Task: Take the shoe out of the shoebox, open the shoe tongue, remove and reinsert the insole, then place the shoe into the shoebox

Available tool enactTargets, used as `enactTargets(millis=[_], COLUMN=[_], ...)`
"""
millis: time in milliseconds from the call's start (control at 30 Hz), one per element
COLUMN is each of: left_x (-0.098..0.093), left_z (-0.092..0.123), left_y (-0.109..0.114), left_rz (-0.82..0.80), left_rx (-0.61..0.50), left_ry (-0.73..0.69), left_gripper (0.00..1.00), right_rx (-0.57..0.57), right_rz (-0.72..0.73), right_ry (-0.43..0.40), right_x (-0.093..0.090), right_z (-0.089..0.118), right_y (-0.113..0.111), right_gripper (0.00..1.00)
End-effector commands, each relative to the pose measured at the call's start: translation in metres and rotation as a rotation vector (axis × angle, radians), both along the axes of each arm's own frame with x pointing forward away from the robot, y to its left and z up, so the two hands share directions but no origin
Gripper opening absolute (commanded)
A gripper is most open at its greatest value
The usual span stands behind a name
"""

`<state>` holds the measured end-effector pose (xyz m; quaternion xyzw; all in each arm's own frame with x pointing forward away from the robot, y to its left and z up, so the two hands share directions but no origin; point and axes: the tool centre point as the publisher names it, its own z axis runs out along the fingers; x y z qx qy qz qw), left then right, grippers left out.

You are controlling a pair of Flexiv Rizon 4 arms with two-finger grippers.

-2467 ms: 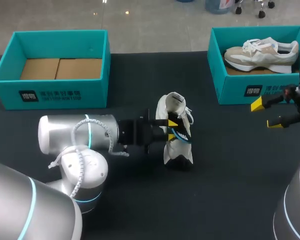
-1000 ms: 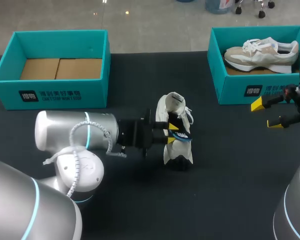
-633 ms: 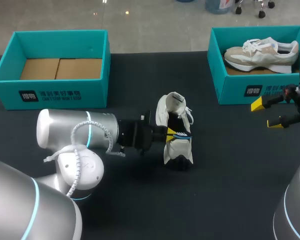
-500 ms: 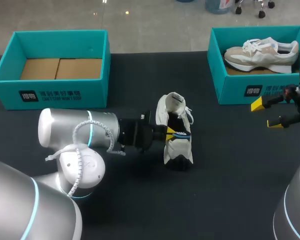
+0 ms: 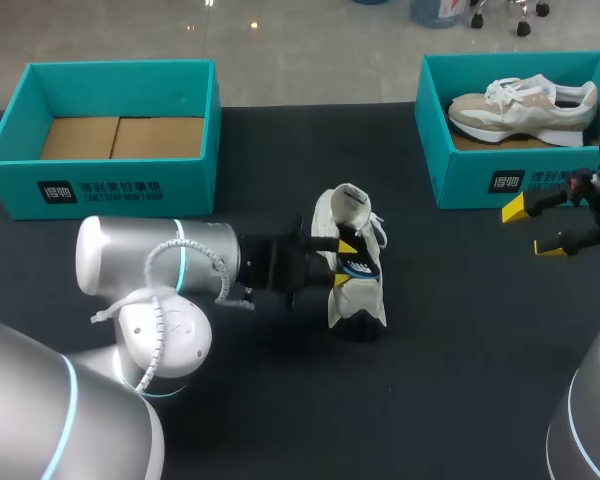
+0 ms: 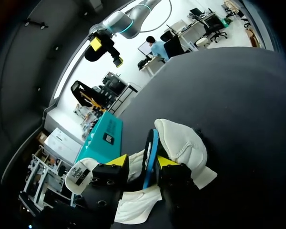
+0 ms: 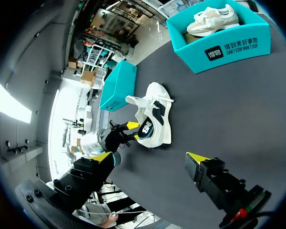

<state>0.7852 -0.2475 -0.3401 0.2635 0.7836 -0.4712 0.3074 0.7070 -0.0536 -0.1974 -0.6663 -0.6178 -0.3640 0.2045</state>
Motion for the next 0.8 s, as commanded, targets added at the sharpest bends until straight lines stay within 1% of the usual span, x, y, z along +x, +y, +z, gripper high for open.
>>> enactTargets(millis=[33, 67, 333, 433, 500, 533, 567, 600, 633, 667, 800], left_x=[-0.006, -0.007, 0.0, 0.0, -0.002, -0.003, -0.004, -0.005, -0.006, -0.007, -0.011], left_z=[0.002, 0.001, -0.007, -0.006, 0.0, 0.003, 0.007, 0.01, 0.012, 0.015, 0.025], left_y=[0.006, 0.005, 0.002, 0.003, 0.004, 0.005, 0.007, 0.009, 0.01, 0.013, 0.02], left_rz=[-0.011, -0.015, -0.011, -0.009, -0.009, -0.009, -0.011, -0.015, -0.017, -0.028, -0.072], left_rx=[0.001, 0.004, 0.047, 0.055, 0.055, 0.054, 0.056, 0.063, 0.07, 0.085, 0.127], left_ry=[0.002, 0.004, 0.017, 0.022, 0.023, 0.024, 0.024, 0.025, 0.023, 0.028, 0.021], left_gripper=[0.08, 0.0, 0.0, 0.0, 0.37, 0.47, 0.72, 0.87, 0.98, 1.0, 1.0], right_rx=[-0.004, -0.004, -0.004, -0.004, -0.004, -0.004, -0.004, -0.004, -0.004, -0.004, -0.004], right_rz=[-0.002, -0.002, -0.002, -0.002, -0.002, -0.002, -0.002, -0.002, -0.002, -0.002, -0.002], right_ry=[0.002, 0.002, 0.002, 0.002, 0.002, 0.002, 0.002, 0.002, 0.002, 0.002, 0.002], right_x=[-0.001, -0.001, -0.001, -0.001, -0.001, -0.001, -0.001, -0.001, -0.001, -0.001, -0.001], right_z=[0.0, 0.0, 0.0, 0.0, 0.0, 0.0, 0.0, 0.0, 0.0, 0.0, 0.0], right_y=[0.001, 0.001, 0.001, 0.001, 0.001, 0.001, 0.001, 0.001, 0.001, 0.001, 0.001], right_gripper=[1.0, 1.0, 1.0, 1.0, 1.0, 1.0, 1.0, 1.0, 1.0, 1.0, 1.0])
